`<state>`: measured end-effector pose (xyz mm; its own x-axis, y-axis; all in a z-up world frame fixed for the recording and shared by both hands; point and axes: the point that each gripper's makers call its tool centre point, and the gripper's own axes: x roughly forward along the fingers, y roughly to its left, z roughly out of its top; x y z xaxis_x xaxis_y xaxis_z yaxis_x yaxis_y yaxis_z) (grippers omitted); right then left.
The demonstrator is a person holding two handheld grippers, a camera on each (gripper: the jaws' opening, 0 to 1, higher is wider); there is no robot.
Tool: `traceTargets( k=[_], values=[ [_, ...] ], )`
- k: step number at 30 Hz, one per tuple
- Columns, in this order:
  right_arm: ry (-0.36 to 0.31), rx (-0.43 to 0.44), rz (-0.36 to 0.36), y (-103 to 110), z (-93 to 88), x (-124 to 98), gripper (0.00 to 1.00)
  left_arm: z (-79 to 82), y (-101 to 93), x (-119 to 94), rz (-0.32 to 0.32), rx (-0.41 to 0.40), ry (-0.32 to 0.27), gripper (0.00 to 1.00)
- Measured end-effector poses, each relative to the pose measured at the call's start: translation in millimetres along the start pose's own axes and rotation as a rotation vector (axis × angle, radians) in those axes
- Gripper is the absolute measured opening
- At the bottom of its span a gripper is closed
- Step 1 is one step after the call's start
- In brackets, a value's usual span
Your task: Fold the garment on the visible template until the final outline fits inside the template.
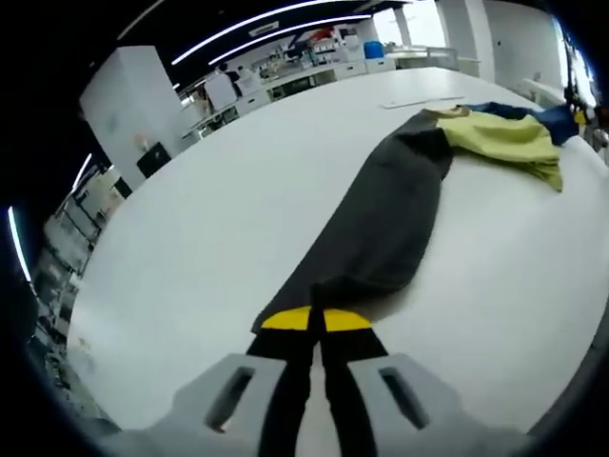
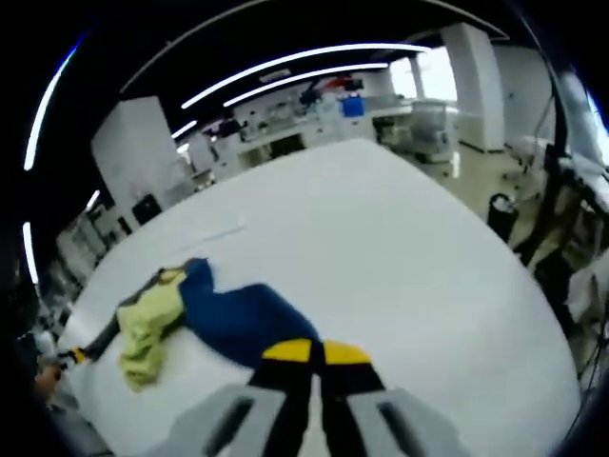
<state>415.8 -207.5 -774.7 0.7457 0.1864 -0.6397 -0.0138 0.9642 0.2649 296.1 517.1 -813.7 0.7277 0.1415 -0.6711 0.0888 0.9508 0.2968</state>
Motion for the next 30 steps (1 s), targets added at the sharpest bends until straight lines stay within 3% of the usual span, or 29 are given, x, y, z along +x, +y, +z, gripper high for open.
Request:
traceTargets(
  k=[12,21,25,27,30],
  values=[
    [0.088,0.046,-0.112,-43,-7.5,7,0.00,1.5,15.0,8,0.026,0.024,0.013,0.00],
    [0.126,0.042,-0.135,-53,-14.0,8,0.00,6.0,29.7,15,0.040,0.049,0.014,0.00],
    [0.166,-0.093,-0.119,-52,-17.8,10,0.00,9.2,29.7,15,0.031,0.032,0.000,0.00],
    [0.164,-0.120,-0.131,-51,-17.1,7,0.08,10.4,30.1,13,0.037,0.016,-0.006,0.04],
    [0.149,-0.137,-0.106,-43,-13.9,10,0.31,13.8,27.4,9,0.028,-0.066,-0.039,0.17]
  ],
)
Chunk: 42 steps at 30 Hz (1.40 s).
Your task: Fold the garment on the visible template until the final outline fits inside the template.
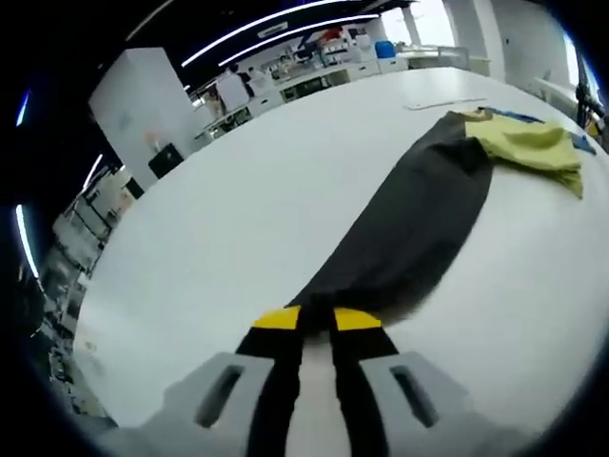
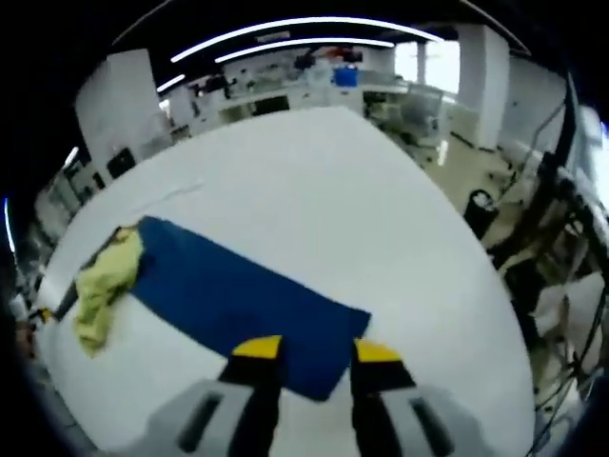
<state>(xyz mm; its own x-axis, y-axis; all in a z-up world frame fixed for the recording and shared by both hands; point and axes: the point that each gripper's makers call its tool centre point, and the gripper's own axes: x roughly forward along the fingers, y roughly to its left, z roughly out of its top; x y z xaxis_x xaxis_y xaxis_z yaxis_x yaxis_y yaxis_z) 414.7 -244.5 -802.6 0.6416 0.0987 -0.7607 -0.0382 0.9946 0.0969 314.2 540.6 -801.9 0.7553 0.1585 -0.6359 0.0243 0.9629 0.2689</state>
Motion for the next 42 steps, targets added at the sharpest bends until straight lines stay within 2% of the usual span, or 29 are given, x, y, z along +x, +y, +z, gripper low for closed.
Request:
traceTargets(
  k=[3,9,10,12,13,17,22,25,30,35,42],
  values=[
    [-0.022,-0.052,0.024,5,8.4,1,0.47,9.3,-7.8,-8,-0.016,0.011,-0.034,0.32],
    [-0.072,-0.133,0.114,32,23.6,-1,0.75,20.9,-28.1,-12,-0.100,-0.055,-0.109,0.52],
    [-0.080,-0.149,0.136,45,25.4,-2,0.80,22.5,-30.6,-11,-0.116,-0.076,-0.123,0.55],
    [-0.083,-0.167,0.169,58,27.1,-4,0.86,30.8,-44.5,-19,-0.158,-0.098,-0.160,0.62],
    [-0.083,-0.175,0.182,64,27.6,-5,0.88,32.2,-51.4,-25,-0.161,-0.093,-0.154,0.65],
    [-0.089,-0.240,0.264,95,31.4,-7,0.93,44.4,-68.1,-33,-0.215,-0.094,-0.192,0.78],
    [-0.104,-0.333,0.373,145,36.1,-15,0.99,59.3,-95.6,-47,-0.296,-0.068,-0.240,0.93],
    [-0.095,-0.391,0.427,174,33.8,-20,0.99,62.2,-100.5,-48,-0.323,-0.073,-0.253,0.99],
    [-0.096,-0.474,0.524,222,32.0,-24,0.99,63.7,-110.7,-55,-0.379,-0.051,-0.265,0.99],
    [-0.082,-0.520,0.600,265,24.1,-30,0.99,63.4,-127.2,-66,-0.429,-0.051,-0.268,0.99],
    [-0.072,-0.591,0.674,308,8.6,-35,0.99,64.6,-143.5,-76,-0.462,-0.028,-0.275,0.99]
  ],
)
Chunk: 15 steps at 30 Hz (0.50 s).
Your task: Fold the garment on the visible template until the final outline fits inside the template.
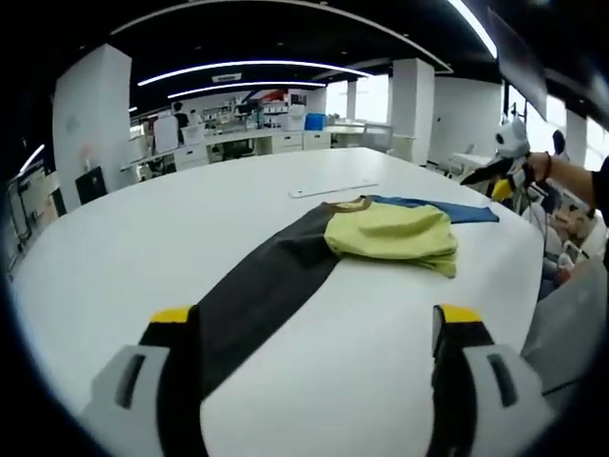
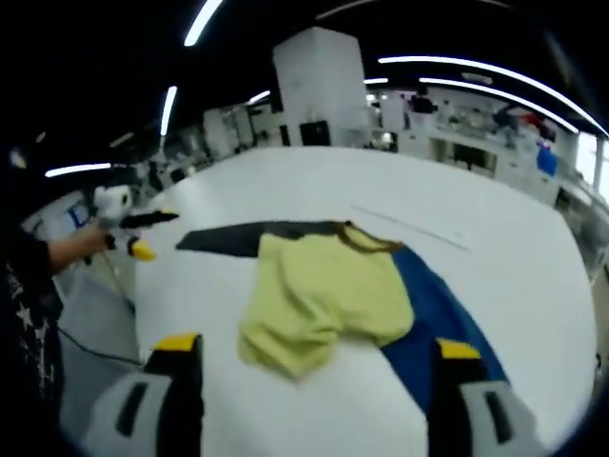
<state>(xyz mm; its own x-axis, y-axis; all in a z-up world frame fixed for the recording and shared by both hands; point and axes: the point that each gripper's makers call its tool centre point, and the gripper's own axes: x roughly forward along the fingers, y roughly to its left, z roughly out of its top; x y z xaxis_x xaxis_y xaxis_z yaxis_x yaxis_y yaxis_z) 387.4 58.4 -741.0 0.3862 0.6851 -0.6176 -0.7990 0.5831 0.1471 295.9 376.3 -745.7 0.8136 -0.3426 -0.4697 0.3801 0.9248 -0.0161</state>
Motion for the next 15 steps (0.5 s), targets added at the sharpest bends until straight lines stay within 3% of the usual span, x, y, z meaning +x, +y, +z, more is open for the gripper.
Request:
traceTargets(
  k=[15],
  values=[
    [0.043,-0.168,0.131,68,5.5,56,0.85,-4.5,-39.6,-6,-0.069,0.025,0.006,0.96]
  ],
)
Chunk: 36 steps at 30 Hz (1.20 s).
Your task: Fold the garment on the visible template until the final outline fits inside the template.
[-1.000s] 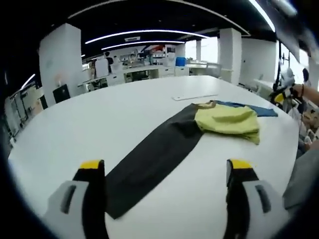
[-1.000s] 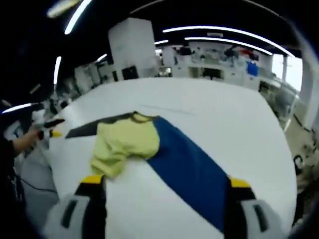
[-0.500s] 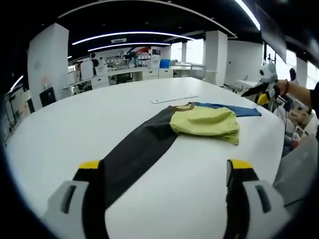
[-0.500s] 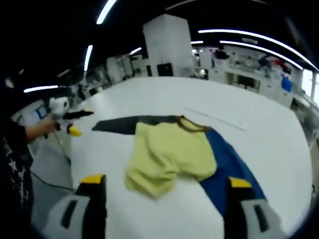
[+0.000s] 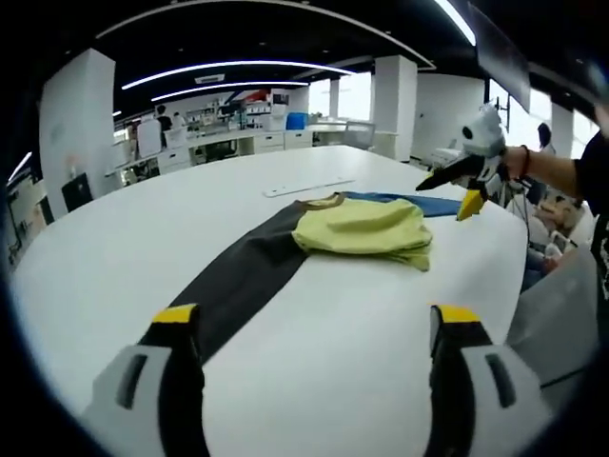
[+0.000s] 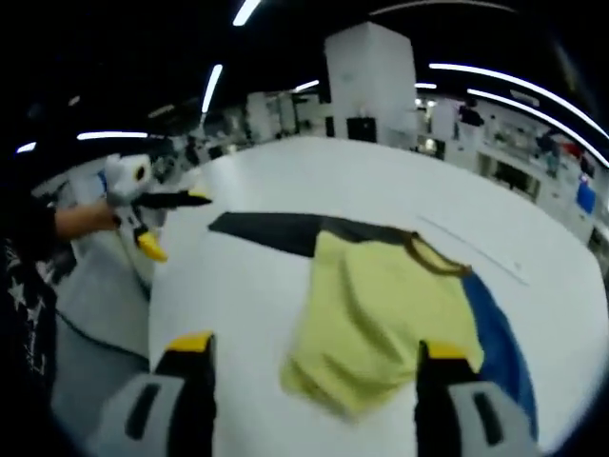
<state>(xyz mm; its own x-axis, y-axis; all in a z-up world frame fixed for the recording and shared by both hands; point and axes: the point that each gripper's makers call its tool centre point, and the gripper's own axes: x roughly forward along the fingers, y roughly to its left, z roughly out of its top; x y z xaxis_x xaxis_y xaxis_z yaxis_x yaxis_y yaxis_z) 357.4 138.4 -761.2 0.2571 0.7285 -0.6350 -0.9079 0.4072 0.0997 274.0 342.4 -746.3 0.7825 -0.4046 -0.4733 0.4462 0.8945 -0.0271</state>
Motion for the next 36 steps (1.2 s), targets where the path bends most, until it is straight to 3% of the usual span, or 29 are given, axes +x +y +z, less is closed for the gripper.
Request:
traceTargets(
  k=[8,14,26,36],
  values=[
    [0.070,-0.070,0.010,9,-13.6,27,0.68,-2.5,-18.4,-1,-0.036,0.014,0.012,0.91],
    [0.100,-0.066,0.003,11,-21.4,38,0.56,-8.1,-30.5,-2,-0.056,0.024,0.034,0.89],
    [0.173,-0.111,-0.066,-9,-43.3,59,0.30,-18.0,-46.1,0,-0.092,0.021,0.048,0.87],
    [0.167,-0.017,-0.091,-17,-45.2,61,0.16,-24.8,-46.2,2,-0.092,0.014,0.071,0.85]
  ],
)
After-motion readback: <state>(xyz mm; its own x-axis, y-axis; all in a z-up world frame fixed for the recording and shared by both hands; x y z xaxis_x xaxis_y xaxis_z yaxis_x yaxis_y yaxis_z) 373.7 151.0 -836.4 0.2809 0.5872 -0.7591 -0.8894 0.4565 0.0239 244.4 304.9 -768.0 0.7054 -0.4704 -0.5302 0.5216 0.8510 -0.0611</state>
